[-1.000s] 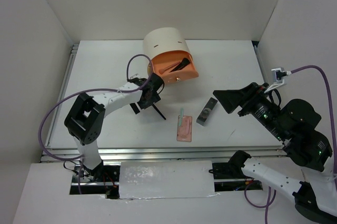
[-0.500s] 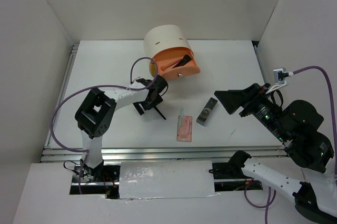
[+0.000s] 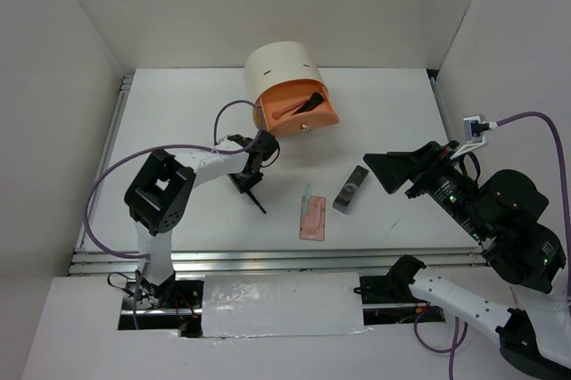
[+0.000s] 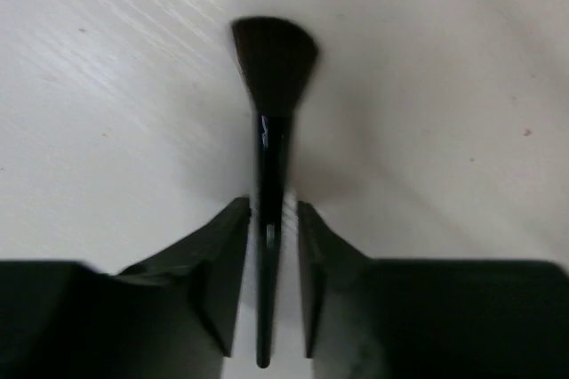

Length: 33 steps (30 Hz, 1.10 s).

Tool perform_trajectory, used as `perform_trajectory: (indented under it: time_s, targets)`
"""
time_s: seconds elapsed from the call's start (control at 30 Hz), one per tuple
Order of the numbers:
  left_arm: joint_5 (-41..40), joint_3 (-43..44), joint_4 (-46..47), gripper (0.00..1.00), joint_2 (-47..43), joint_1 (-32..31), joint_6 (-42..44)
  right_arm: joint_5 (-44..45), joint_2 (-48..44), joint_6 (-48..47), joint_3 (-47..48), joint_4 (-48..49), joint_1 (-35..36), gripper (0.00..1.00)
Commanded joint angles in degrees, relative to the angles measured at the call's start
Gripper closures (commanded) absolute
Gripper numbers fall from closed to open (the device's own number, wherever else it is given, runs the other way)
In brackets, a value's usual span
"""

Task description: Organize the makeup

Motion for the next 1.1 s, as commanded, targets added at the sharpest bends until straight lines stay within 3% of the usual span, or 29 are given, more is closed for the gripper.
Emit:
perform_trajectory:
  time_s: [0.0,0.13,0.17,0.3,0.4,0.43,0.5,0.53,0.57,0.6,0.67,0.7,0.9,1.07]
  targets:
    - [-1.4,-3.5,-2.0,0.63,-3.3,1.6,-0.9,0.1,-0.2,-0.8,1.4,1.4,-0.1,0.03]
    - [-1.9,-8.3,-1.0,0.84,-8.7,2.9,-0.2,0.5,-0.5,-0.4,0.9,1.8,-0.1,0.03]
    - [-2.0,-10.2,-0.5,1.00,-9.8,3.6,0.6,0.3,-0.5,-0.3,0.7,2.1,-0.2,0.03]
    - [-4.1,-13.5,1.9,1.00,-19.1,4.4,5.5,0.0,-0.4,0.3,0.6,2.5,-0.1,0.03]
    - [-4.5,-13.5,9.6,1.00,-26.4,4.5,17.3,0.1,0.3,0.5,0.7,2.8,-0.2,0.03]
    - [-3.5,-13.1,12.9,1.00,-28.1,4.5,26.0,0.3,0.5,0.5,0.8,2.8,-0.1,0.03]
    - [2.9,-12.3,24.1,1.00,-32.5,4.5,36.0,0.5,1.3,0.3,1.1,2.9,-0.1,0.03]
    - [6.2,-10.6,27.4,1.00,-33.4,4.5,45.6,0.7,1.5,0.1,1.5,2.9,-0.1,0.03]
    - [12.9,-9.2,31.9,1.00,-34.1,4.5,50.0,0.9,2.0,-0.1,1.6,3.1,-0.1,0.03]
    - [15.9,-4.7,32.6,1.00,-33.9,4.5,57.3,1.1,2.2,-0.2,2.1,3.2,-0.1,0.03]
    - [21.9,1.7,30.5,1.00,-30.7,4.5,63.3,1.2,2.5,-0.6,2.3,3.5,-0.1,0.03]
    - [23.0,9.0,29.0,1.00,-28.9,4.5,67.7,1.2,2.8,-0.6,2.4,3.6,-0.1,0.03]
    - [24.8,33.1,24.5,1.00,-15.2,4.5,78.7,0.6,2.6,-0.3,1.7,3.8,-0.1,0.03]
    - [28.0,45.4,24.3,1.00,-4.6,4.5,84.4,1.0,1.8,-0.4,2.0,2.4,-0.1,0.03]
